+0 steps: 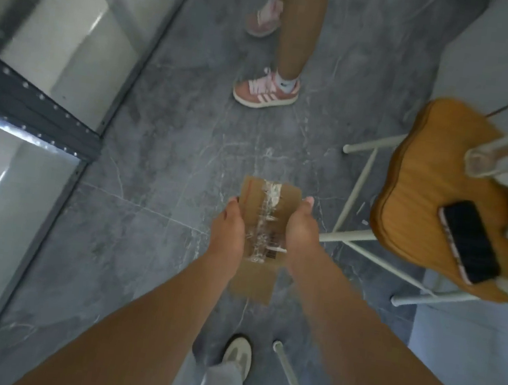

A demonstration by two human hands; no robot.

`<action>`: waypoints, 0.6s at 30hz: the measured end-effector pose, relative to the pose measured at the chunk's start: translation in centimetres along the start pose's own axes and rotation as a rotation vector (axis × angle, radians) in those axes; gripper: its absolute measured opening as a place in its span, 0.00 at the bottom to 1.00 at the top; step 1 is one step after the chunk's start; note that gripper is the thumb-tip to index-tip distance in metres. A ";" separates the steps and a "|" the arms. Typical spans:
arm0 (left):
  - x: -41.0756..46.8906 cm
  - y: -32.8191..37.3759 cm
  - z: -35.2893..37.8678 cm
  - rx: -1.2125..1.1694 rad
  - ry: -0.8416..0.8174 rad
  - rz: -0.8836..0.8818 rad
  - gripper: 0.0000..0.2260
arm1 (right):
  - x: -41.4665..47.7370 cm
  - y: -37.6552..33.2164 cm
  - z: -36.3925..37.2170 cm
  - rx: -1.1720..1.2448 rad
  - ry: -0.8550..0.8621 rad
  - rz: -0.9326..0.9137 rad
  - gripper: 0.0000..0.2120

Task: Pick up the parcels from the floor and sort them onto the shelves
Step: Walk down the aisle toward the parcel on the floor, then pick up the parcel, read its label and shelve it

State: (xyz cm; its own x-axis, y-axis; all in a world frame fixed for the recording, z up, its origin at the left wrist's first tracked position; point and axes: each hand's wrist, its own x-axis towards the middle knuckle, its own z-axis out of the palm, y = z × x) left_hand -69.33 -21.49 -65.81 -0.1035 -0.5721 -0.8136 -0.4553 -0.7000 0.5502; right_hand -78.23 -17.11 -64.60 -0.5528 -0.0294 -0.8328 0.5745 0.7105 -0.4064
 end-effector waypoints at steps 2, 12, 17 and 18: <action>-3.0 2.9 -1.1 0.002 0.011 0.044 0.23 | -3.5 -2.1 -1.2 0.004 -0.017 -0.038 0.32; -17.6 16.0 -10.6 0.002 0.133 0.324 0.24 | -22.9 -13.5 -5.1 -0.015 -0.162 -0.318 0.31; -24.7 20.4 -16.8 0.085 0.222 0.519 0.21 | -31.0 -18.3 -4.4 -0.049 -0.224 -0.473 0.35; -26.0 21.0 -18.2 0.114 0.236 0.557 0.21 | -32.9 -18.7 -4.3 -0.038 -0.255 -0.486 0.37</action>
State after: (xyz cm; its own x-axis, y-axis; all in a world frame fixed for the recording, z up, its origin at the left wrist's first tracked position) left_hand -60.09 -29.05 -29.66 -0.1600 -0.9272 -0.3386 -0.4820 -0.2260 0.8465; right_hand -73.38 -26.42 -27.96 -0.5825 -0.5266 -0.6192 0.2643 0.5976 -0.7569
